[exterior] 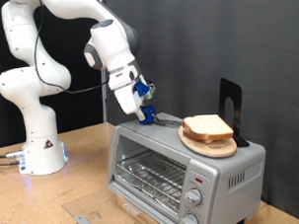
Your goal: Make a piece of toast with the oven
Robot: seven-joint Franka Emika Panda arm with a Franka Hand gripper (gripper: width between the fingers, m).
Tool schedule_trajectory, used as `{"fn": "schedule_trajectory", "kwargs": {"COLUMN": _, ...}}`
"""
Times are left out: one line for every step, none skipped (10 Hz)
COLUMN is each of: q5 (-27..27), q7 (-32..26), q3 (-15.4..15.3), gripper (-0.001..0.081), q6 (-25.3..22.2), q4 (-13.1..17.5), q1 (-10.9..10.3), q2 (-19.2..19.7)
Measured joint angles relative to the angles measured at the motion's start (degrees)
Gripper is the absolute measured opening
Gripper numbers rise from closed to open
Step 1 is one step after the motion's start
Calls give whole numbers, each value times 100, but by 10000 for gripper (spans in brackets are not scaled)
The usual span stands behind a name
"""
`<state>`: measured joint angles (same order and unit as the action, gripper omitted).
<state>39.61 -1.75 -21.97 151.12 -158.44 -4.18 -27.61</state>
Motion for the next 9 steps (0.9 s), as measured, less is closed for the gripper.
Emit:
{"fn": "schedule_trajectory", "kwargs": {"q5": -2, "q7": 15, "q3": -3, "gripper": 503, "q6": 17, "q4": -1, "q1": 1, "q2": 0}}
{"fn": "schedule_trajectory", "kwargs": {"q5": -12, "q7": 35, "q3": -4, "gripper": 707, "q6": 18, "q4": -1, "q1": 3, "q2": 0}}
{"fn": "schedule_trajectory", "kwargs": {"q5": -37, "q7": 70, "q3": -7, "gripper": 707, "q6": 18, "q4": -1, "q1": 11, "q2": 0}}
{"fn": "schedule_trajectory", "kwargs": {"q5": -66, "q7": 97, "q3": -11, "gripper": 783, "q6": 18, "q4": -1, "q1": 26, "q2": 0}}
{"fn": "schedule_trajectory", "kwargs": {"q5": -91, "q7": 115, "q3": -13, "gripper": 783, "q6": 16, "q4": -1, "q1": 37, "q2": 2}}
{"fn": "schedule_trajectory", "kwargs": {"q5": -150, "q7": 153, "q3": -24, "gripper": 803, "q6": -1, "q4": -2, "q1": 62, "q2": 9}}
{"fn": "schedule_trajectory", "kwargs": {"q5": -246, "q7": 231, "q3": -41, "gripper": 803, "q6": -85, "q4": 0, "q1": 100, "q2": 19}}
{"fn": "schedule_trajectory", "kwargs": {"q5": -315, "q7": 285, "q3": -47, "gripper": 808, "q6": -183, "q4": 9, "q1": 132, "q2": 21}}
{"fn": "schedule_trajectory", "kwargs": {"q5": -349, "q7": 319, "q3": -47, "gripper": 808, "q6": -230, "q4": 22, "q1": 151, "q2": 23}}
